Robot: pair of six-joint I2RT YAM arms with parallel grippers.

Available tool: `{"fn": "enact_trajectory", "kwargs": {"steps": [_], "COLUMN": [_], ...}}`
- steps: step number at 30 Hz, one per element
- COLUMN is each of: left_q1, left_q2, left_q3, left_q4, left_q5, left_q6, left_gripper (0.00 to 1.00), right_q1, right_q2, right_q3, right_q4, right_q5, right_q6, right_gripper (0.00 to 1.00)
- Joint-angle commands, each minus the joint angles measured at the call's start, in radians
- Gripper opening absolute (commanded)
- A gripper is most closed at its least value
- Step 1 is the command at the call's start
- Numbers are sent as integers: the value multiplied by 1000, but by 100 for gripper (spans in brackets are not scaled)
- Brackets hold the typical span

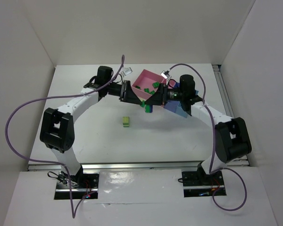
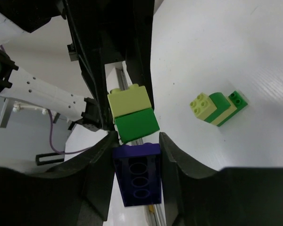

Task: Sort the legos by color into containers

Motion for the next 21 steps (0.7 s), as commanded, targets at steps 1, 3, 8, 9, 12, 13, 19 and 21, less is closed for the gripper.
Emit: {"fn": "enact_trajectory", "kwargs": {"steps": [1,3,8,9,12,13,19,21], "left_q1": [-12,-12,-12,-12,-12,-12,19,19], "left_q2": [-2,-2,7,7,16,16,62,85], "left_q3": [29,29,40,40,49,49,101,101], "left_q4": [8,8,-1,-1,-1,-11,-152,-209], "left_q5": [20,20,11,0,-20,-58,-252,-300], "left_q6": [33,33,33,33,33,33,58,78], "left_gripper": [0,0,0,0,0,0,0,0], "right_q1": [17,17,17,17,17,6,-6,-6], "right_q2": [4,4,-16,-16,-34,-35,-30,5], "right_q3": [67,58,47,47,47,34,56,76], "right_q4": [39,39,-36,-71,-194,-208,-349,-450], "right_q5": [-33,-33,33,60,204,252,496,605], "right_q6": [-18,-18,-44,-58,-106,-106,-107,-129], "right_gripper": [44,35,25,25,25,25,25,25]}}
